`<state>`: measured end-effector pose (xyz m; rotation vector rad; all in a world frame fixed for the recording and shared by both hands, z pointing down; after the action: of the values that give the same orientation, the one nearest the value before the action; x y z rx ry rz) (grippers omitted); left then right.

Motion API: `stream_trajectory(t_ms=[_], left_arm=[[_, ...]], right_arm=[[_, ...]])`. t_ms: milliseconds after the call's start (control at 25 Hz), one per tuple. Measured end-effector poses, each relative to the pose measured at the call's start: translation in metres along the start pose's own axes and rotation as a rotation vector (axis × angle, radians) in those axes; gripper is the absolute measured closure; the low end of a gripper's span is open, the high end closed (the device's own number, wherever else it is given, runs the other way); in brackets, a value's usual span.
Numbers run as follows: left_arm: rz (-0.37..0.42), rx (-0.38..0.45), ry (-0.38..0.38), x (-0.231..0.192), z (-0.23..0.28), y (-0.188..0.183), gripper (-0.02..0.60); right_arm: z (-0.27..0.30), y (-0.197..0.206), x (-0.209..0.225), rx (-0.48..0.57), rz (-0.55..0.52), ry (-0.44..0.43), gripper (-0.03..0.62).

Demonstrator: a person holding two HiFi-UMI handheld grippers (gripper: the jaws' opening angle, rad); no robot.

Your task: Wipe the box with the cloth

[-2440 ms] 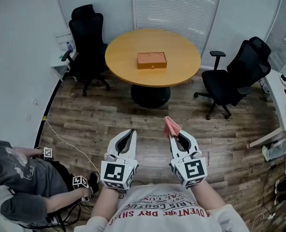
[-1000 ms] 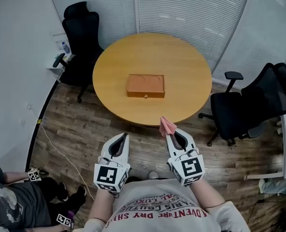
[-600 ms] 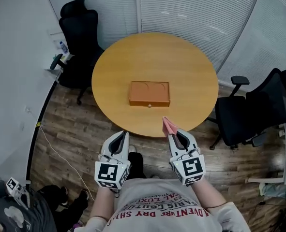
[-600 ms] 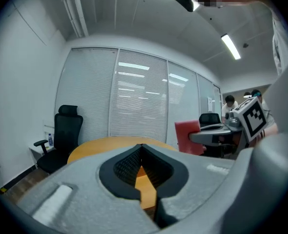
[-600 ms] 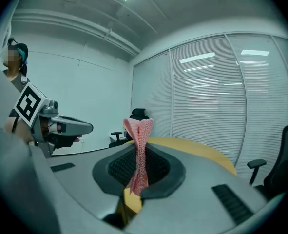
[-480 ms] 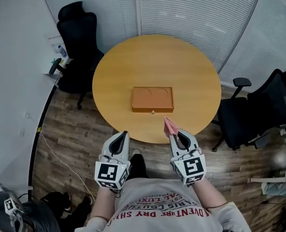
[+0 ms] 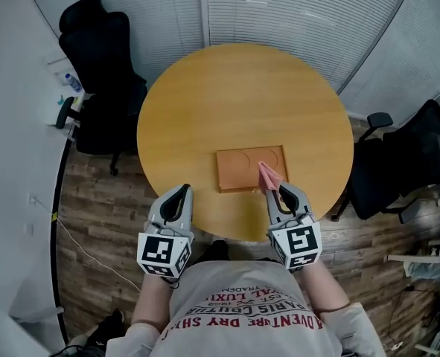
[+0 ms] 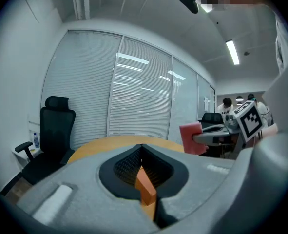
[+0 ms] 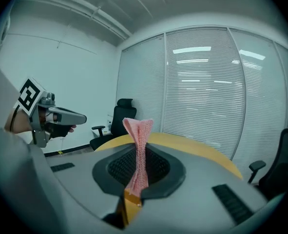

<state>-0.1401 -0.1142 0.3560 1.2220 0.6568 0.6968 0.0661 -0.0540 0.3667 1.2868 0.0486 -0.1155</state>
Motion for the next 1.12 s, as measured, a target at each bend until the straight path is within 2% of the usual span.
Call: stream_trajectory(t_ms=[120,280,480,680,920,1120], left_arm=[[-0.017,-0.027,0.024,-0.027,0.025,0.005,0.574],[-0.063,-0.065,0.039,-0.042,0.048,0.021,0.574],[-0.089,-0.077,0.033,-0.058,0.077,0.032,0.574],[-0.09,-0.081,-0.013,-0.063,0.087,0.043,0.574],[-0.146,-0.113,-0.023,-0.068,0.098,0.059,0.574],[-0.17,-0.144,-0.04,-0.072,0.099,0.071,0.574]], right_arm=[[0.034,0.001,0.001,-0.038,0.001,0.006,0.566],[0.067,0.014,0.002,-0.108,-0.01,-0.016,0.565],[0.117,0.032,0.004,-0.175,-0.093,-0.057,0.565],[0.163,0.057,0.0,-0.257,-0.276,-0.087,0.565],[0.217,0.089,-0.006,-0.446,-0.549,-0.187,0.565],[0.236,0.102,-0.015,-0.477,-0.739,-0.217,0.565]])
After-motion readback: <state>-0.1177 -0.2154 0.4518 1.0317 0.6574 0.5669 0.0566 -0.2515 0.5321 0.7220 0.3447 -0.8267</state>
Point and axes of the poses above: the fingertips, and each gripper's own axes: z forward along the fingers, x to its right, y out of its underside, the point moved 4 cm from there along -z, backward along the fingers, and after that the axes turned 6 degrees about y, right-handed, at the moved point
